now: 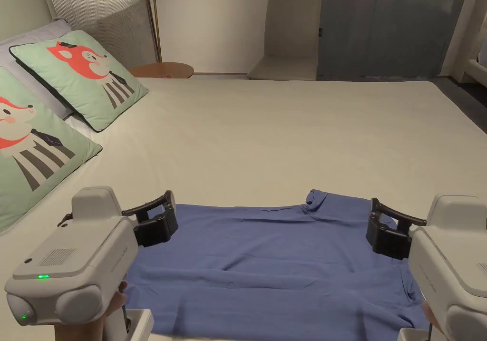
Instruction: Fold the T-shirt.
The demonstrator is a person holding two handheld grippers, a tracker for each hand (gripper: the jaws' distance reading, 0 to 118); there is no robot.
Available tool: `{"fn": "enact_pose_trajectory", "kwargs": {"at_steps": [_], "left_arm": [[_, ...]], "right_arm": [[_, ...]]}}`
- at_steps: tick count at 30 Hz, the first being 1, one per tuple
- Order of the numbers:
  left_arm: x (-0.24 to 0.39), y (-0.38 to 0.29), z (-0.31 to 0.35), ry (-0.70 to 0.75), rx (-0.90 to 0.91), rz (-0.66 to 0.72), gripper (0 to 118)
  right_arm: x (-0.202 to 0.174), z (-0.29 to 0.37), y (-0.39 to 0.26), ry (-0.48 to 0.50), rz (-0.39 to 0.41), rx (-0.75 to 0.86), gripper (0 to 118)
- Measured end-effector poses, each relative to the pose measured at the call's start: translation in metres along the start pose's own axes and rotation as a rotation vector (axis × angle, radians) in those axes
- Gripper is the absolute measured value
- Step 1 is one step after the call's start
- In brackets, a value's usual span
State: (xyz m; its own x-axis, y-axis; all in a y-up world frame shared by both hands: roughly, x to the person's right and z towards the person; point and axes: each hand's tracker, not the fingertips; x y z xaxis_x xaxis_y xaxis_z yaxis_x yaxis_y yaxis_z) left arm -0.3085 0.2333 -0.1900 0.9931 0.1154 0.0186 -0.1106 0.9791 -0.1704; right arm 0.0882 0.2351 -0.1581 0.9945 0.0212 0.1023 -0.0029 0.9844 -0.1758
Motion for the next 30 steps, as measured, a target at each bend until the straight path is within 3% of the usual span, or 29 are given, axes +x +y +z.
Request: {"fn": "enact_pose_trajectory", "kwargs": {"at_steps": [2,4,5,6,7,18,22,30], "left_arm": [[0.012,0.002,0.004,0.018,0.039,-0.037,87],[0.019,0.0,0.004,0.019,0.061,-0.069,39],[0.022,-0.002,0.002,0.026,0.063,-0.089,10],[0.024,-0.003,0.001,0.024,0.059,-0.093,0],[0.023,-0.006,0.0,0.007,0.056,-0.084,0],[0.006,-0.003,-0.055,0.001,-0.065,-0.069,0],[-0.01,0.003,-0.109,0.004,-0.199,-0.105,0],[-0.053,-0.009,-0.234,-0.024,-0.499,-0.001,0]], "right_arm": [[-0.008,0.002,0.003,-0.013,0.037,0.044,96],[-0.015,0.003,0.004,-0.022,0.049,0.057,62],[-0.017,0.002,0.003,-0.028,0.054,0.063,41],[-0.019,0.0,0.002,-0.031,0.06,0.065,10],[-0.02,-0.002,0.002,-0.038,0.063,0.062,1],[-0.021,-0.031,0.007,-0.029,0.047,0.049,1],[-0.024,-0.054,0.01,-0.028,0.06,0.036,1],[-0.022,-0.115,0.004,-0.02,0.073,-0.023,1]]}}
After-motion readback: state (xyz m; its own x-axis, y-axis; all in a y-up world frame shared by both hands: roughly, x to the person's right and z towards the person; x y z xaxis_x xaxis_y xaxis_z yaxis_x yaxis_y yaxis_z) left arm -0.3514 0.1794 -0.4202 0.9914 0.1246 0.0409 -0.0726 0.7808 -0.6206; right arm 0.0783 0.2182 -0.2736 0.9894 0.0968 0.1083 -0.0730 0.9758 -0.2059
